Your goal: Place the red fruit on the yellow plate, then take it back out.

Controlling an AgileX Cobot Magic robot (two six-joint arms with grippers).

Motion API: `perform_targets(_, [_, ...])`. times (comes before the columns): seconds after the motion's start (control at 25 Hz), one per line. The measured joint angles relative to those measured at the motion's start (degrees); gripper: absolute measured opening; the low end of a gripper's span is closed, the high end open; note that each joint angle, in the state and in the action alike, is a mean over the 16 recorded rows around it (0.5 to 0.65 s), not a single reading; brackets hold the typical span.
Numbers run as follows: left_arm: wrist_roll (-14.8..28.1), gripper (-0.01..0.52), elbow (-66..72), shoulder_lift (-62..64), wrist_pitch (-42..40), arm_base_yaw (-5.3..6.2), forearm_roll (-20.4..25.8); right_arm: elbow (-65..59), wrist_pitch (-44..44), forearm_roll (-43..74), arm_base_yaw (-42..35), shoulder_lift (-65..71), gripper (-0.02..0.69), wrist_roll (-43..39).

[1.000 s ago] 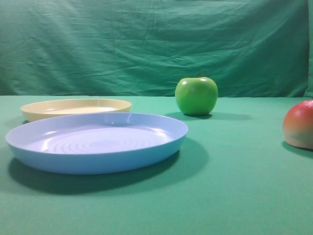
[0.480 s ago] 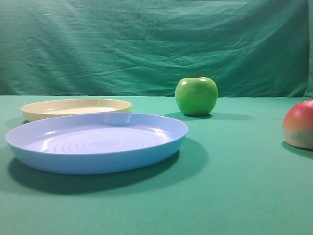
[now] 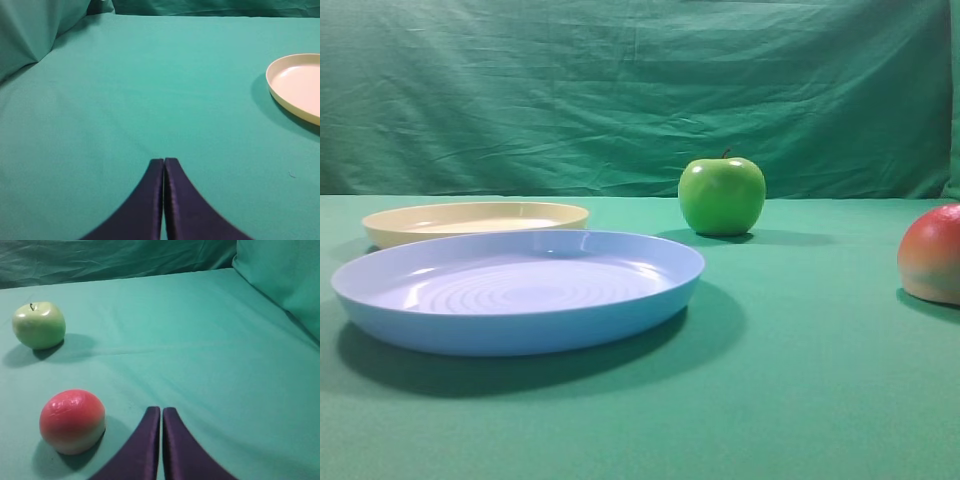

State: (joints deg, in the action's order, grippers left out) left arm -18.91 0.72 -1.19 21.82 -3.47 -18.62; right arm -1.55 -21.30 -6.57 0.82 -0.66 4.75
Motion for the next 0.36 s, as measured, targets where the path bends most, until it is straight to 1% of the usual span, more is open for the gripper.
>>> perform_targets(0.36, [0.0, 0.000, 0.0, 0.0, 0.0, 0.00, 0.0, 0.0, 0.0, 0.0, 0.0, 0.0, 0.000, 0.2])
